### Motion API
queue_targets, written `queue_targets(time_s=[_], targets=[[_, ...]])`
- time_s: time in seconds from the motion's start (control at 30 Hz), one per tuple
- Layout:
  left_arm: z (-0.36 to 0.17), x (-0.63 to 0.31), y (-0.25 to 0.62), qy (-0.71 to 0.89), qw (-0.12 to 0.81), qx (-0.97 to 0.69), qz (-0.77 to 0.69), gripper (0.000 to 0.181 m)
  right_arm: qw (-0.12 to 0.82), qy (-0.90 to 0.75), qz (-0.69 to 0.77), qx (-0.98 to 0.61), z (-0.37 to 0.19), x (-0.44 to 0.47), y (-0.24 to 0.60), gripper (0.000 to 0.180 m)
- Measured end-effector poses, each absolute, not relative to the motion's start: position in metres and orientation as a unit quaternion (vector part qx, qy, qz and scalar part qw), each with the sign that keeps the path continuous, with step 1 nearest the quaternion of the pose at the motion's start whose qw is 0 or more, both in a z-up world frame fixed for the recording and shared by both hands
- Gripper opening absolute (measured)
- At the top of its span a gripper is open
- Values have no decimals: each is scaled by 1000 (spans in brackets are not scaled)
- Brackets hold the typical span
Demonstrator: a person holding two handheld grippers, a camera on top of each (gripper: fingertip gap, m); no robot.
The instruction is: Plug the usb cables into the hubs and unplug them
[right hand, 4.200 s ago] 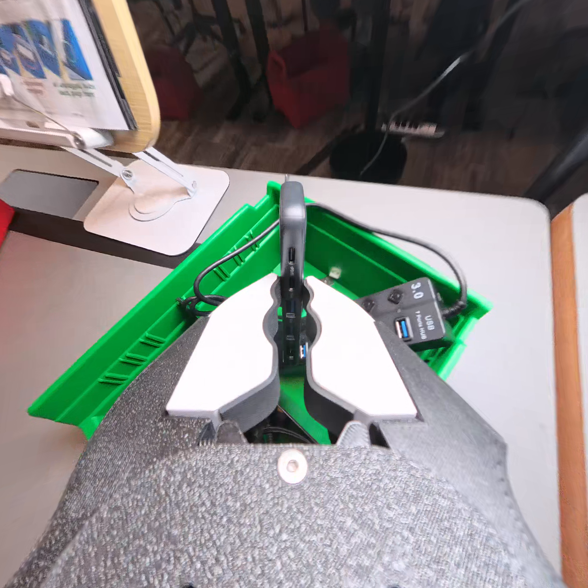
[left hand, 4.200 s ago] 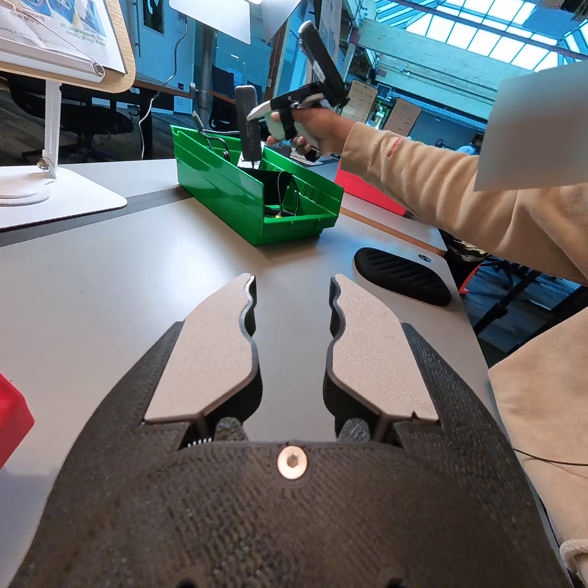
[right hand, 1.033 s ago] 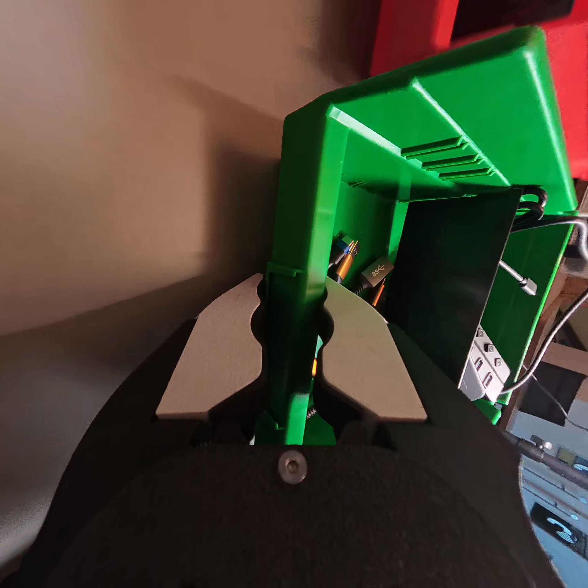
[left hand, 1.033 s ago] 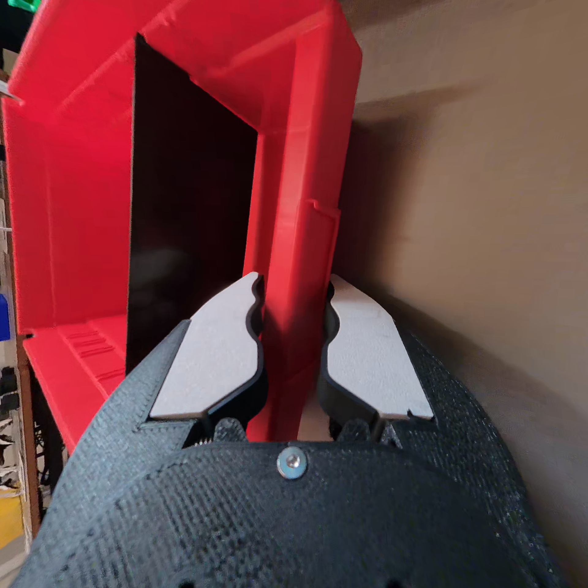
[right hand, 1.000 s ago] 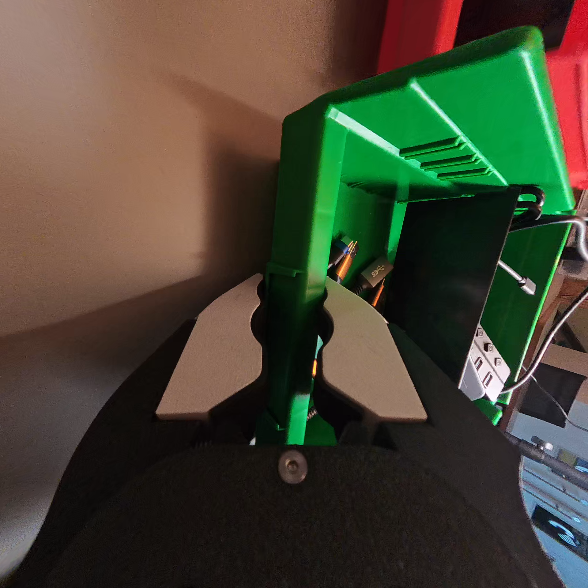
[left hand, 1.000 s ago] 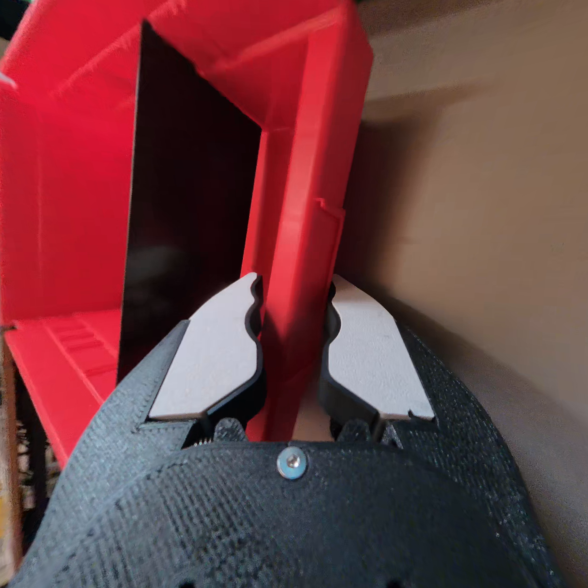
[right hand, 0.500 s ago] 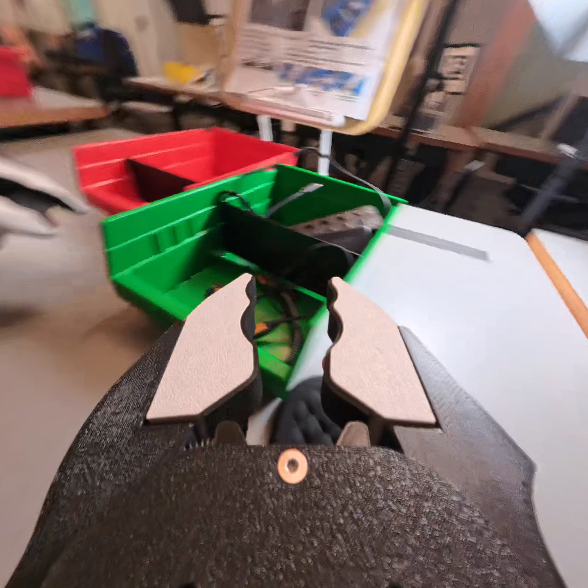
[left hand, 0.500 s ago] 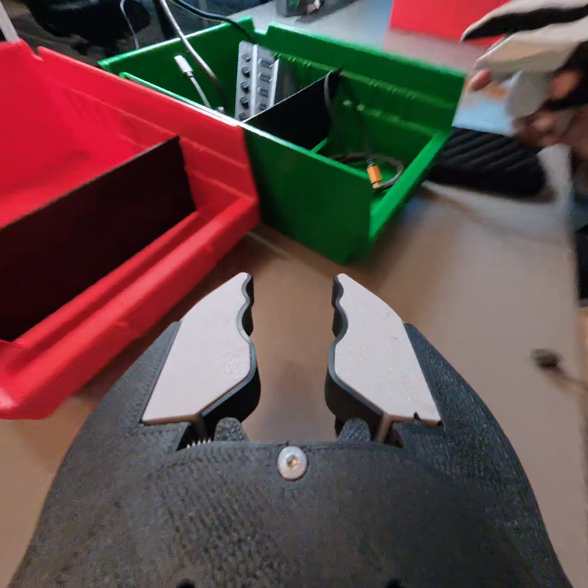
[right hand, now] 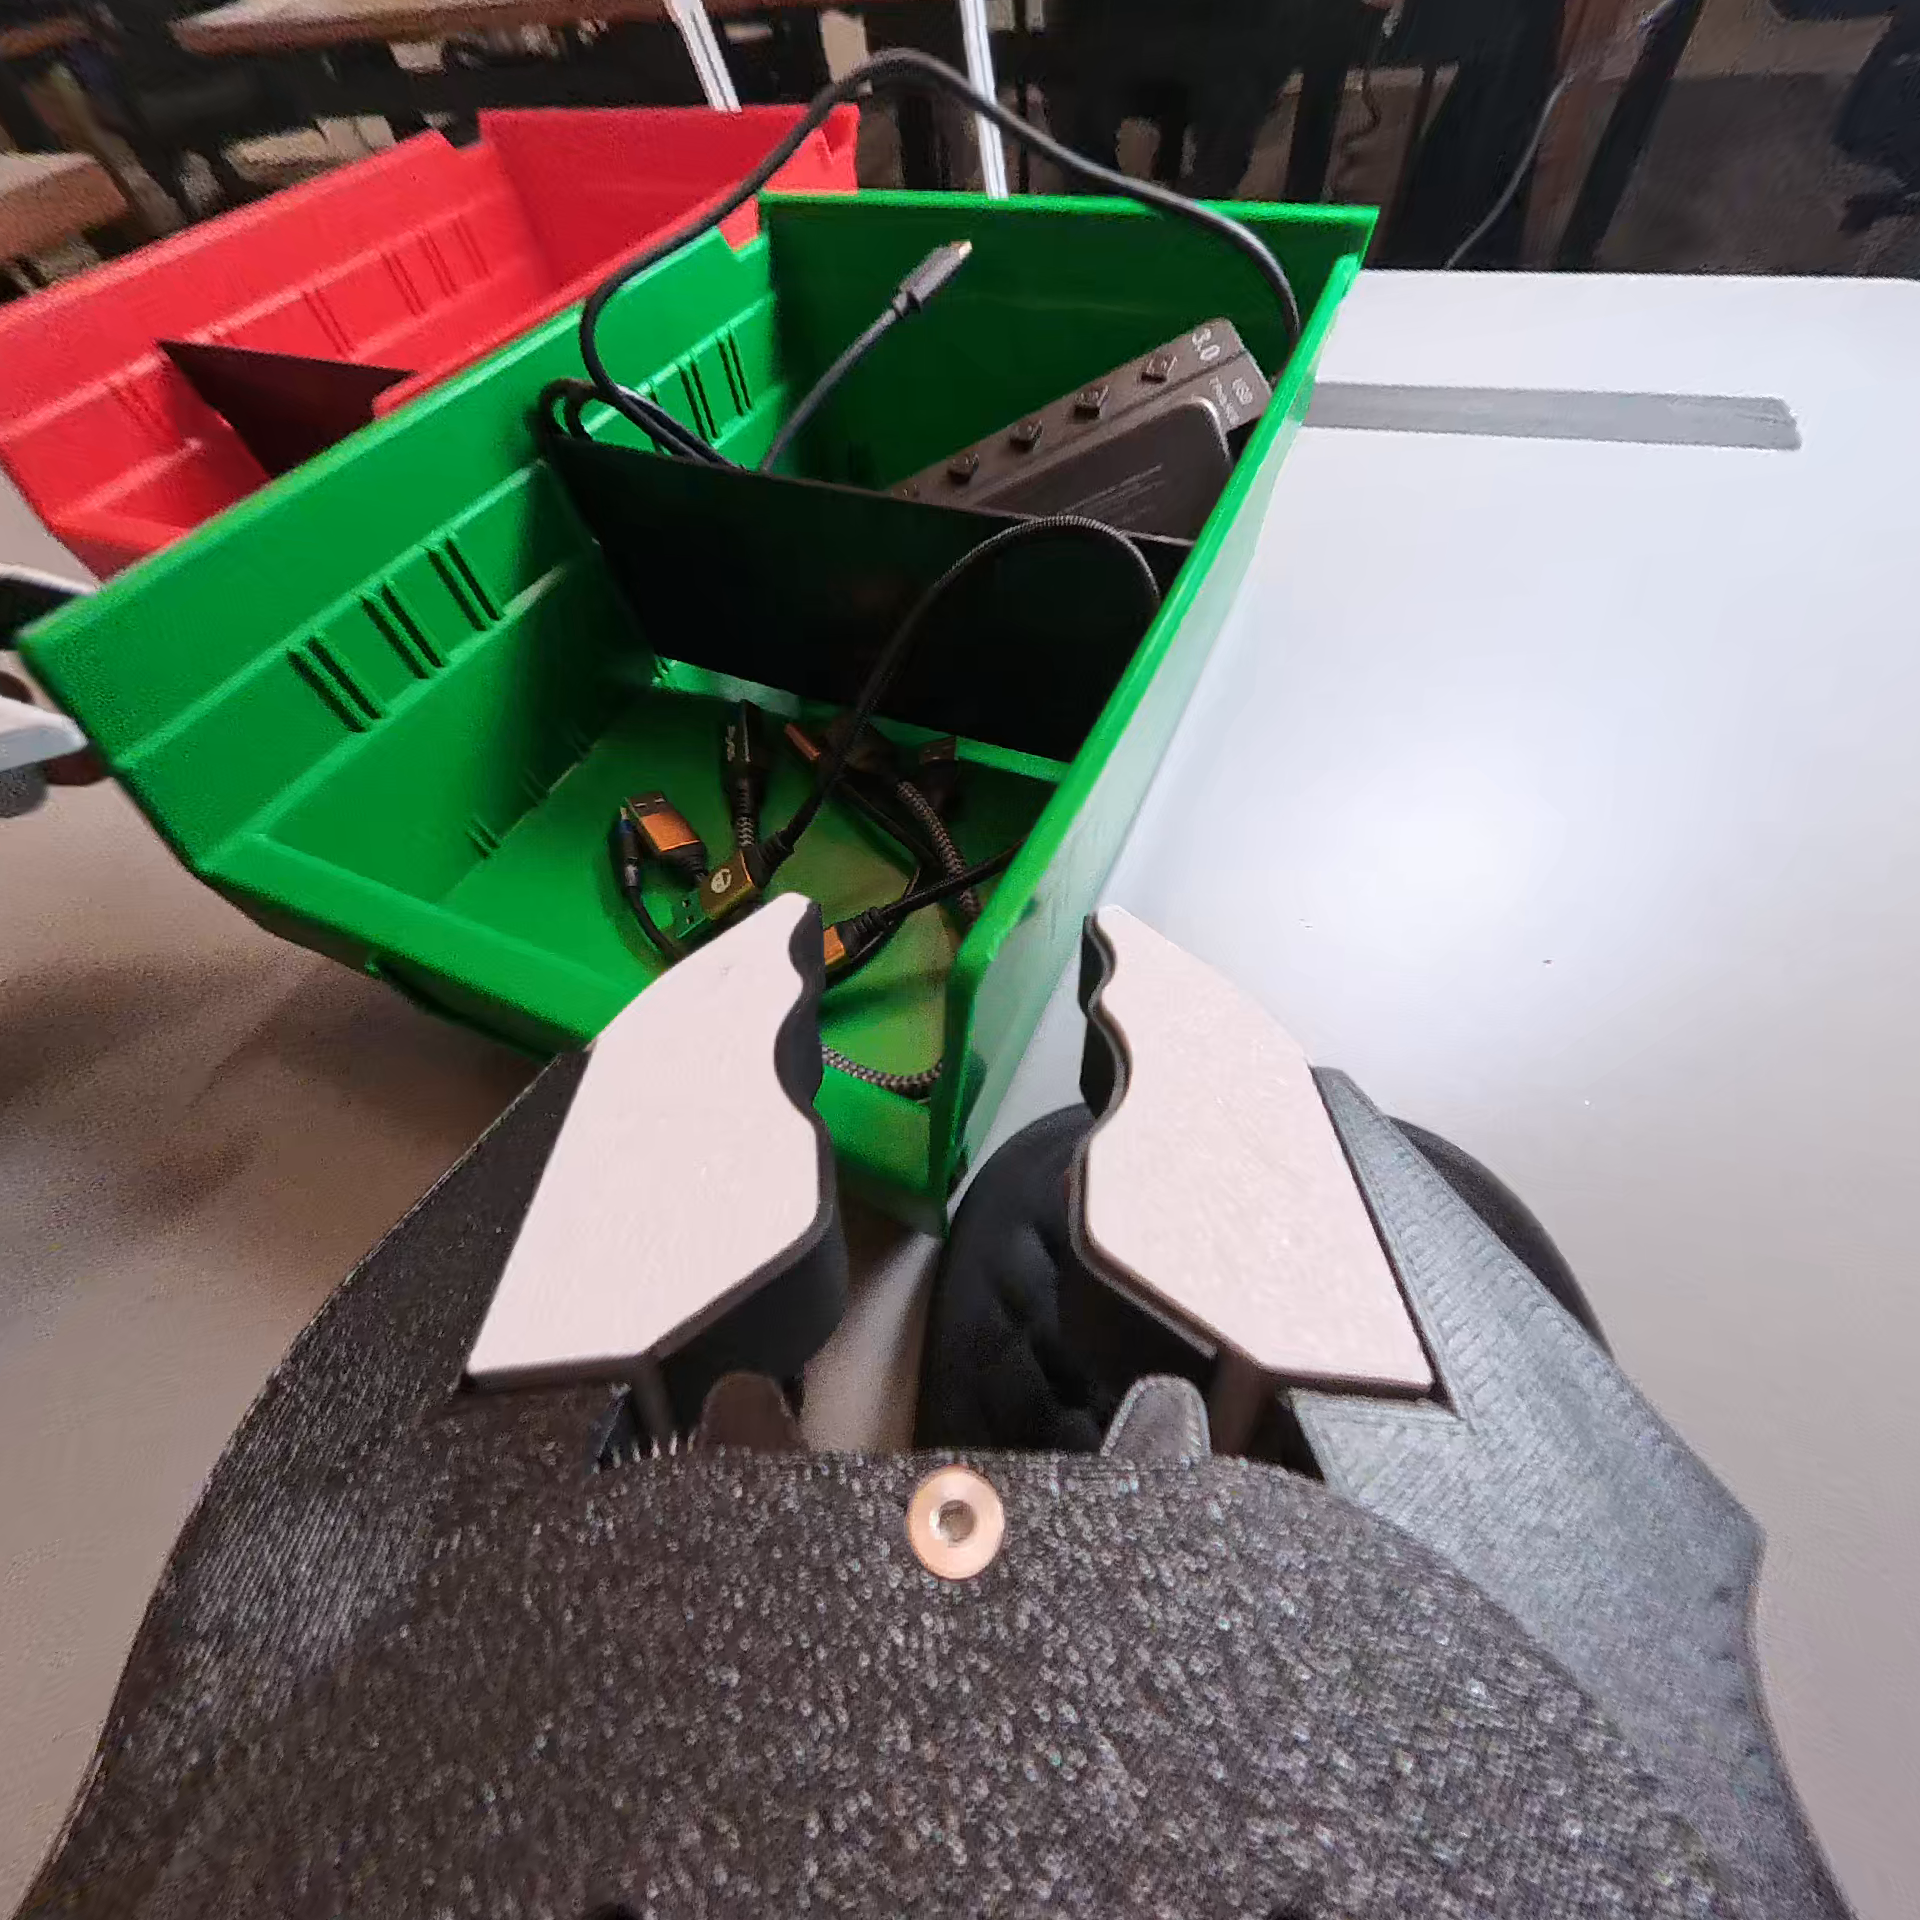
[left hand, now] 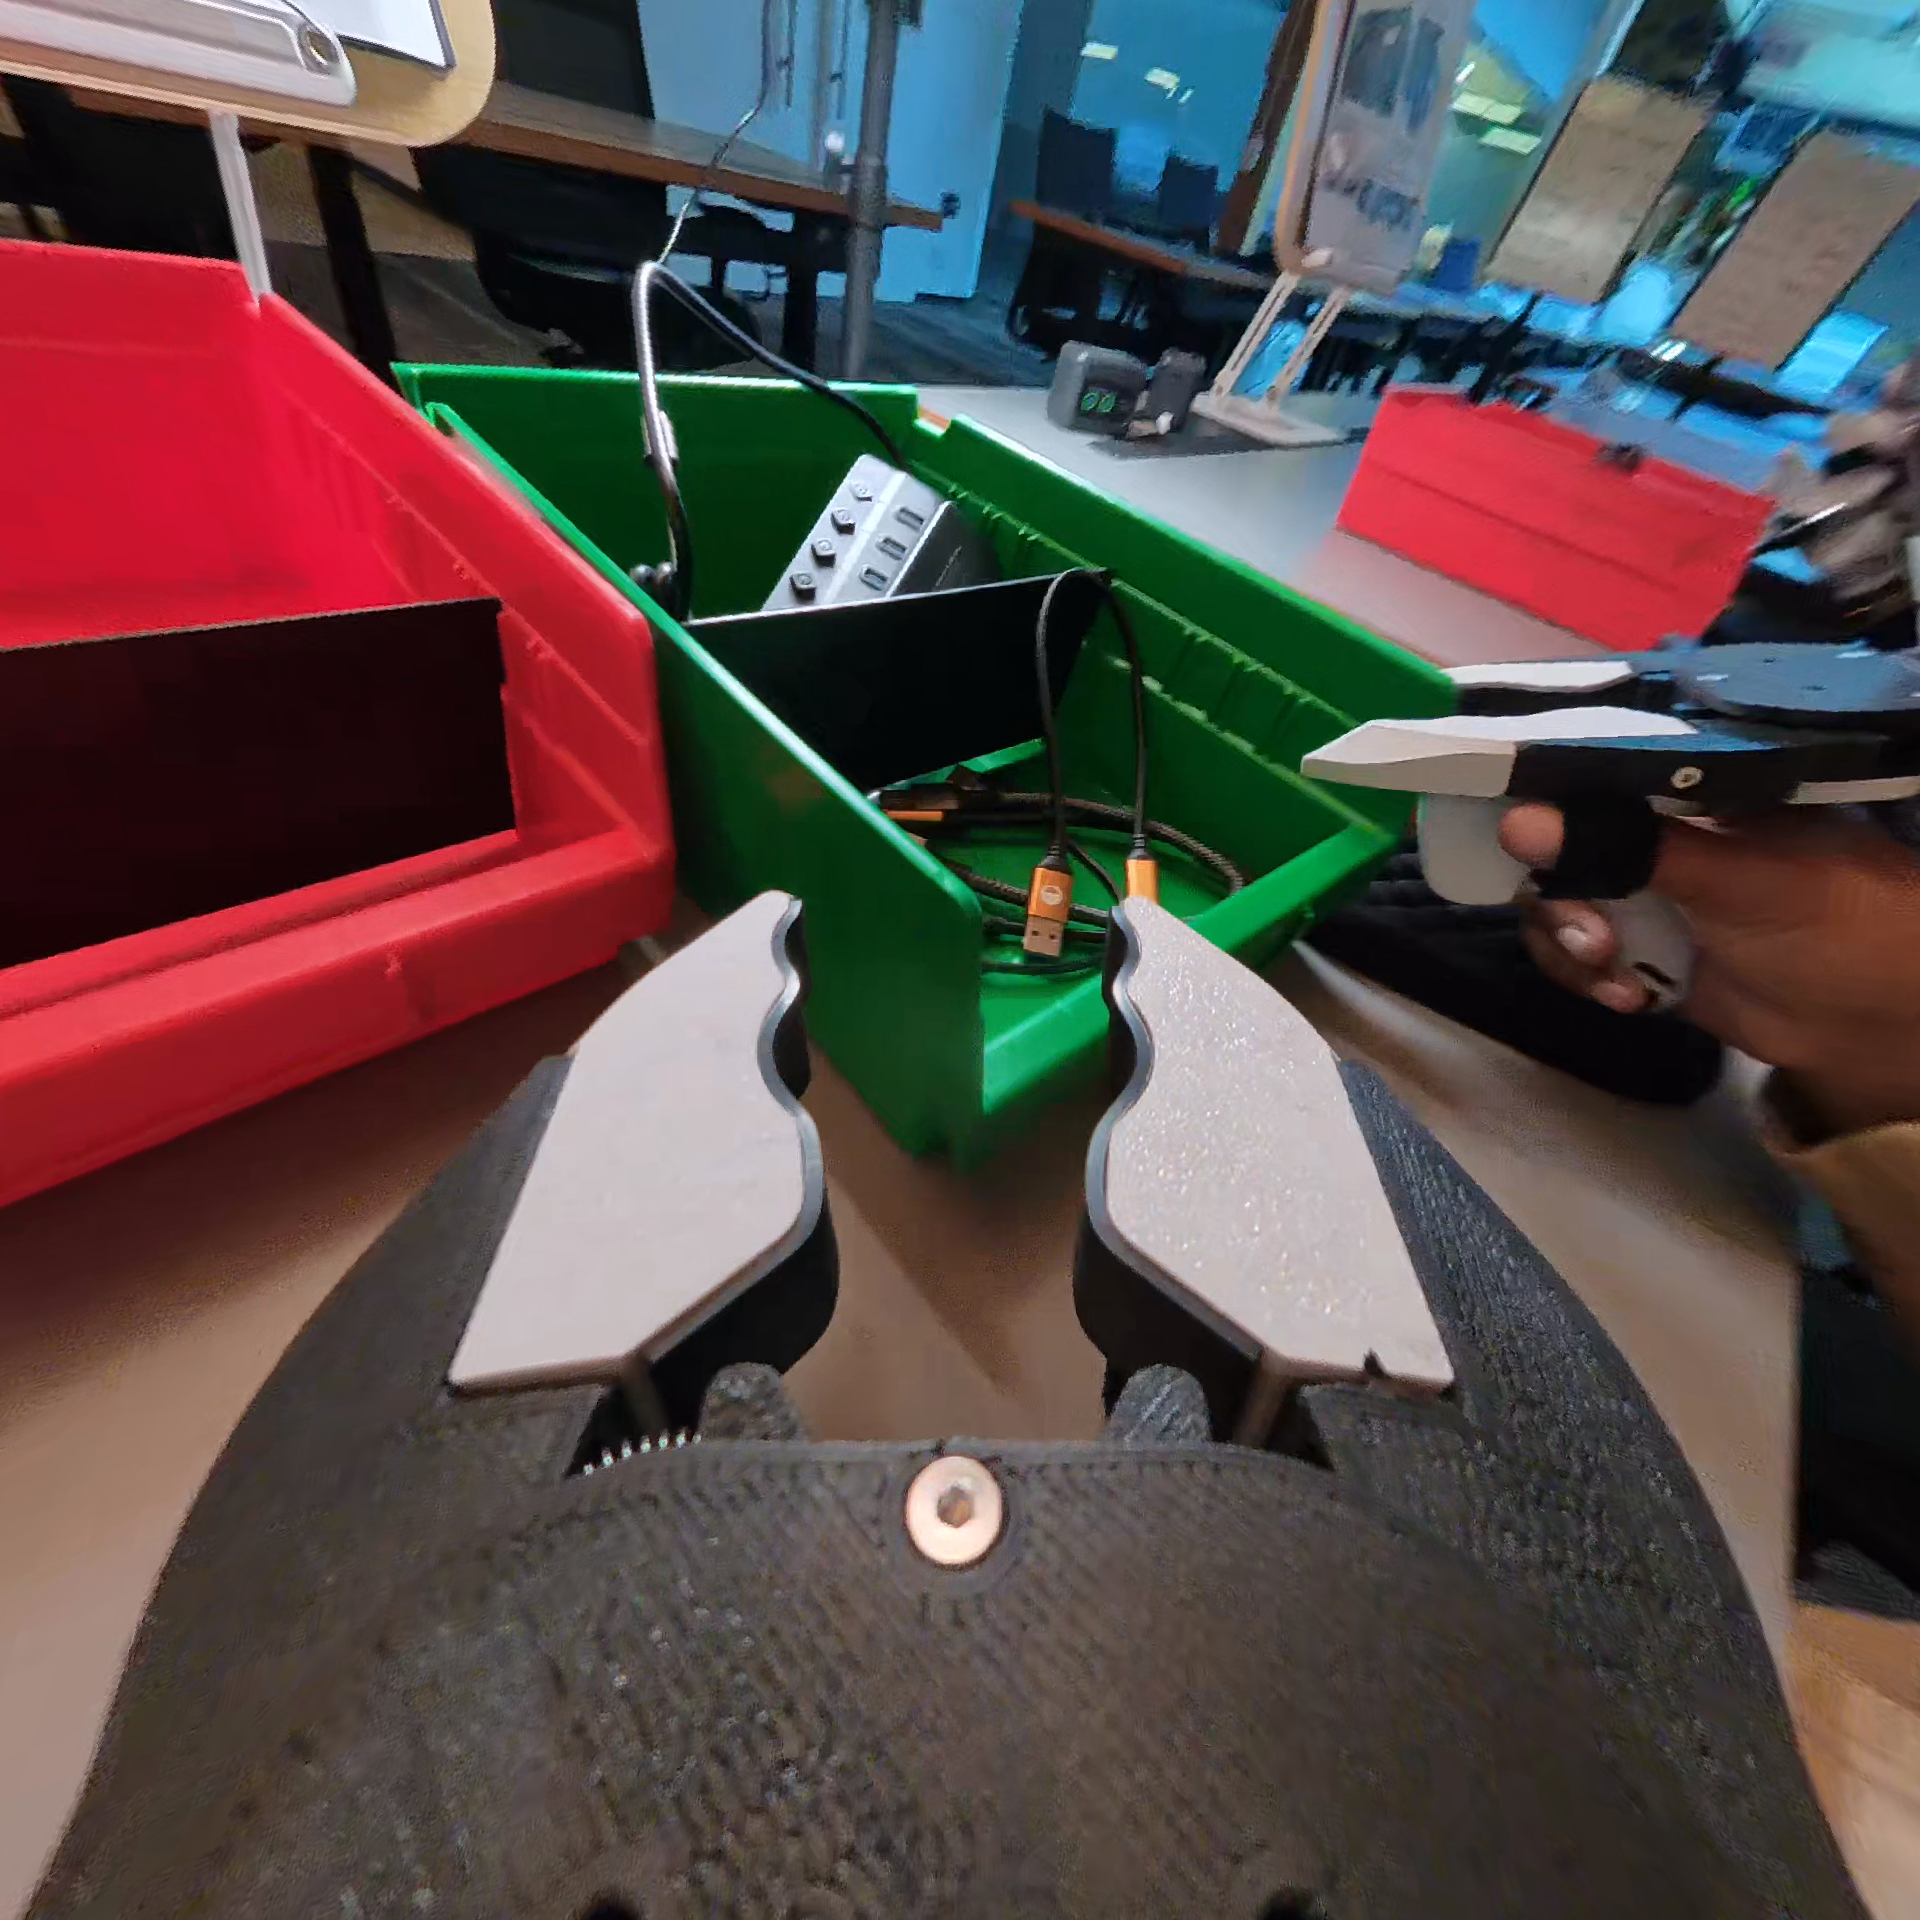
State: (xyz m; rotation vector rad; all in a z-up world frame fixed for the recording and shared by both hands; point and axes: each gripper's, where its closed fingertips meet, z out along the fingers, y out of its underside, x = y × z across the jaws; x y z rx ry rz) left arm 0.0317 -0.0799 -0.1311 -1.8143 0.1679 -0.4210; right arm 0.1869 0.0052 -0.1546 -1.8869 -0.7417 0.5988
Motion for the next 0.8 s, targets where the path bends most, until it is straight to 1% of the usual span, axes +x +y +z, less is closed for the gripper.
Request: queue_targets(time_s=[0.03, 0.07, 0.13, 0.2, 0.3, 0.33, 0.43, 0.8], targets=[[-135, 34, -73, 76, 585, -791, -164, 53, 489, -307, 239, -781, -157, 183, 7, 45], [-140, 36, -68, 79, 575, -801, -147, 50, 492, -303, 234, -781, -158, 181, 8, 44], [-149, 36, -59, 92, 559, -817, -106, 42, 505, -290, 218, -783, -158, 181, 12, 36], [-154, 28, -53, 102, 559, -821, -46, 35, 510, -278, 216, -784, -158, 182, 14, 31], [-154, 25, -51, 96, 562, -821, -45, 24, 512, -255, 235, -786, -156, 185, 16, 22], [-154, 24, -51, 93, 563, -820, -46, 23, 517, -247, 237, -784, -154, 187, 17, 16], [-154, 24, -51, 89, 566, -818, -45, 22, 529, -249, 221, -781, -153, 188, 16, 14], [-146, 22, -61, 78, 593, -798, -70, 22, 564, -264, 215, -752, -143, 187, 3, 13]])
